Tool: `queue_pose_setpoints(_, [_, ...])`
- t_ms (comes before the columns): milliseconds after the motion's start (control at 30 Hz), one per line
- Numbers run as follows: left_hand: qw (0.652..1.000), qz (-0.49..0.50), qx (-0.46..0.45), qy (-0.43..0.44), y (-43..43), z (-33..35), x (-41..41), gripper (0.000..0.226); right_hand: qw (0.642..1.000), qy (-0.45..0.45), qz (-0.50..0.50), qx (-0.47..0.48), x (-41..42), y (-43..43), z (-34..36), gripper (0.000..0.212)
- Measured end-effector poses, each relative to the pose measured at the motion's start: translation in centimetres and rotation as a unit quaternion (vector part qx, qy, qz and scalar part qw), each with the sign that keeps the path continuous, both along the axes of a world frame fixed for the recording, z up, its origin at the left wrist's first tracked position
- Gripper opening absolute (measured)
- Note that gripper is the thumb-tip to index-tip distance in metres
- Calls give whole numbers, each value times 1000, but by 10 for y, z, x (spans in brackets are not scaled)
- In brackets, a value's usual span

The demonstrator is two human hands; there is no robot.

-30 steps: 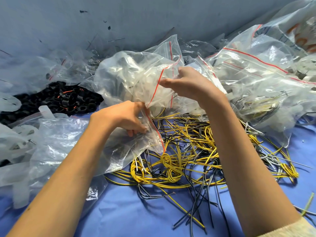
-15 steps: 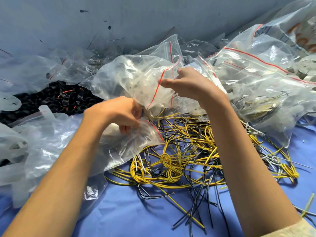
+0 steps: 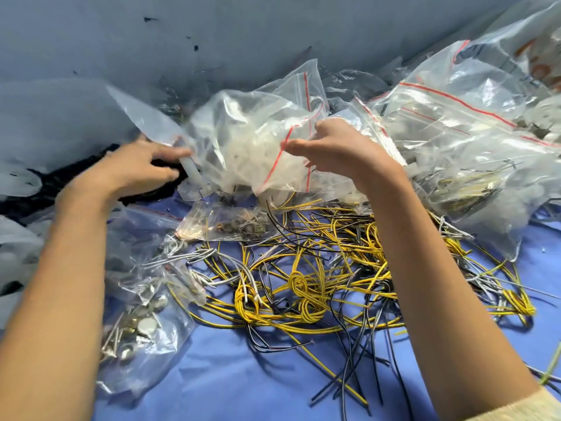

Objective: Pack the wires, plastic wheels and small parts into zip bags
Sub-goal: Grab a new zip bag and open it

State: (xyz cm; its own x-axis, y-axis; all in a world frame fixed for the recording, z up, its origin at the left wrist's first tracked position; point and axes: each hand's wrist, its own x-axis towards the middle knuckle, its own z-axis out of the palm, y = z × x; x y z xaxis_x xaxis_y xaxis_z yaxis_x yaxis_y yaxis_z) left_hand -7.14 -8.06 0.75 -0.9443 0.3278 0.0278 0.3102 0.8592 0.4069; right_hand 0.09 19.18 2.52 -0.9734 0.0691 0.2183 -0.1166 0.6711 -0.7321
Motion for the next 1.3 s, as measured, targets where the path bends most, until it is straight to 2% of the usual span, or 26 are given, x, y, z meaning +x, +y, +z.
queue_pose_setpoints(67, [994,83,-66,-23,-5,-6,-5,41,1000,0,-3,-5,-1,0,-1,36])
queue_pose_setpoints(167, [972,213,-82,47,-6,-14,-12,31,1000,-5,-3,-6,0,-1,0,33])
queue_pose_setpoints(233, [966,237,-81,60,-8,-19,-15,30,1000,-9,-3,-2,1,-2,0,33])
queue_pose_setpoints(400, [964,259,-61,17,-15,-28,-11,31,1000,-21,-1,3,2,-2,2,32])
queue_pose_setpoints(567, [953,292,-58,63,-16,-27,-9,47,999,-30,-1,14,3,-3,3,32])
queue_pose_setpoints(633, [951,298,-52,69,-15,-25,-9,45,999,-31,2,17,3,-3,3,31])
queue_pose_setpoints(800, [963,258,-42,61,-12,-22,-2,30,999,-35,24,29,4,-4,4,24])
queue_pose_setpoints(1000, [969,198,62,132,-5,23,4,21,997,-24,60,40,8,-7,7,9])
queue_pose_setpoints(1067, [971,131,143,137,-4,43,17,13,997,-19,62,47,8,-8,8,27])
queue_pose_setpoints(1200, [942,-11,332,51,14,71,52,12,995,-5,78,56,11,-14,12,47])
queue_pose_setpoints(1300, [915,-104,386,-57,41,76,70,23,996,-6,85,42,13,-20,14,40])
